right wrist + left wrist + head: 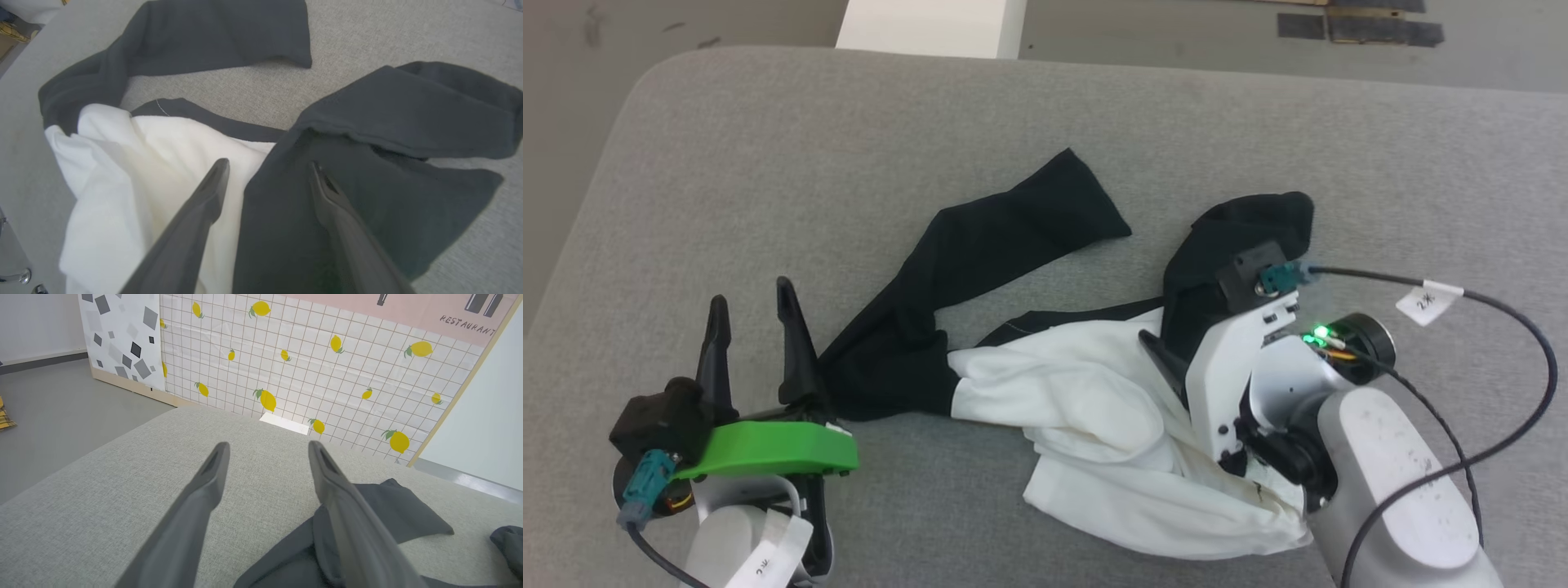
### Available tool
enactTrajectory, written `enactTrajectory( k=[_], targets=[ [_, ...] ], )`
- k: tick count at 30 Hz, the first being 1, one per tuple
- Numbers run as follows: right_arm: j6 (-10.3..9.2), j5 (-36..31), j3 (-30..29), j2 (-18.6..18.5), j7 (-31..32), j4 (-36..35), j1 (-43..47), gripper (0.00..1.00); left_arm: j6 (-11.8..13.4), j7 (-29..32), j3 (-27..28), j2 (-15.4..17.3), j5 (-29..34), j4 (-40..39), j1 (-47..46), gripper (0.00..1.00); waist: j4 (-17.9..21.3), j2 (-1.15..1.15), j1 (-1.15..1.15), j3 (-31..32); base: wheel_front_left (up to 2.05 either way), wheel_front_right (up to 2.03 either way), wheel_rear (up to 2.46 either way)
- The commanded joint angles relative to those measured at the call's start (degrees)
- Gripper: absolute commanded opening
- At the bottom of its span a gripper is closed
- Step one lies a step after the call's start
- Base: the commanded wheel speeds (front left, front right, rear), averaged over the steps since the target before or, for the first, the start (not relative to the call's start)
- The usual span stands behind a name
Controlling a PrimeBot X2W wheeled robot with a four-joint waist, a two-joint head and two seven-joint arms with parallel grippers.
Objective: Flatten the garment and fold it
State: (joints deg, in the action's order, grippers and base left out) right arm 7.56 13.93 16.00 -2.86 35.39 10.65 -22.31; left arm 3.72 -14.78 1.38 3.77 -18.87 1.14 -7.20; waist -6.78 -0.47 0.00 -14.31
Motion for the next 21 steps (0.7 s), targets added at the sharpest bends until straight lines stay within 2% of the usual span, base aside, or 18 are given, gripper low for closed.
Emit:
enactTrajectory(
  k=[1, 2, 3, 4, 5, 9, 14, 21],
  targets=[
    [-0.08, -0.2, -0.3, 0.0, 0.0, 0.9, -1.6, 1.00, -0.5, -0.2, 0.1, -0.4, 0.8, 0.2, -1.1, 1.00, -1.4, 0.45, 0.00, -1.2, 0.00, 0.00, 0.00],
    [-0.08, -0.2, -0.6, 0.0, -0.2, 1.7, -2.3, 0.82, -0.7, -0.2, 0.2, -0.5, 0.9, 0.4, -1.2, 1.00, -1.6, 0.45, 0.00, -1.3, 0.00, 0.00, 0.00],
    [-0.08, -0.2, -0.8, 0.0, -0.5, 2.3, -2.8, 0.45, -0.9, -0.2, 0.3, -0.6, 1.0, 0.5, -1.2, 1.00, -1.7, 0.45, 0.00, -1.4, 0.00, 0.00, 0.00],
    [-0.08, 0.2, -0.9, 0.0, -0.9, 3.0, -3.3, 0.31, -1.0, -0.2, 0.4, -0.7, 1.0, 0.7, -1.2, 1.00, -1.8, 0.45, 0.00, -1.4, 0.00, 0.00, 0.00],
    [-0.08, 0.5, -0.9, 0.0, -1.2, 3.6, -3.8, 0.00, -1.1, -0.2, 0.5, -0.7, 1.0, 0.9, -1.3, 1.00, -1.8, 0.45, 0.00, -1.5, 0.00, 0.00, 0.00],
    [-0.08, 0.8, -2.3, 0.0, -3.9, 6.6, -6.3, 0.00, -1.4, -0.2, 0.5, -0.9, 1.1, 1.8, -1.6, 1.00, -1.7, 0.45, 0.00, -1.3, 0.00, 0.00, 0.00],
    [-0.08, 2.1, -7.6, 0.0, -11.8, 5.0, -7.4, 0.00, -1.0, -0.2, 0.2, -0.9, 0.4, 2.5, -1.2, 1.00, -0.8, 0.45, 0.00, 0.3, 0.00, 0.00, 0.00],
    [-0.08, -2.3, -22.5, 0.0, -19.1, -3.9, 0.3, 0.00, -1.1, -0.2, 0.5, -0.9, 1.0, 3.3, 0.6, 1.00, 1.5, 0.45, 0.00, 3.9, 0.00, 0.00, 0.00]
  ],
)
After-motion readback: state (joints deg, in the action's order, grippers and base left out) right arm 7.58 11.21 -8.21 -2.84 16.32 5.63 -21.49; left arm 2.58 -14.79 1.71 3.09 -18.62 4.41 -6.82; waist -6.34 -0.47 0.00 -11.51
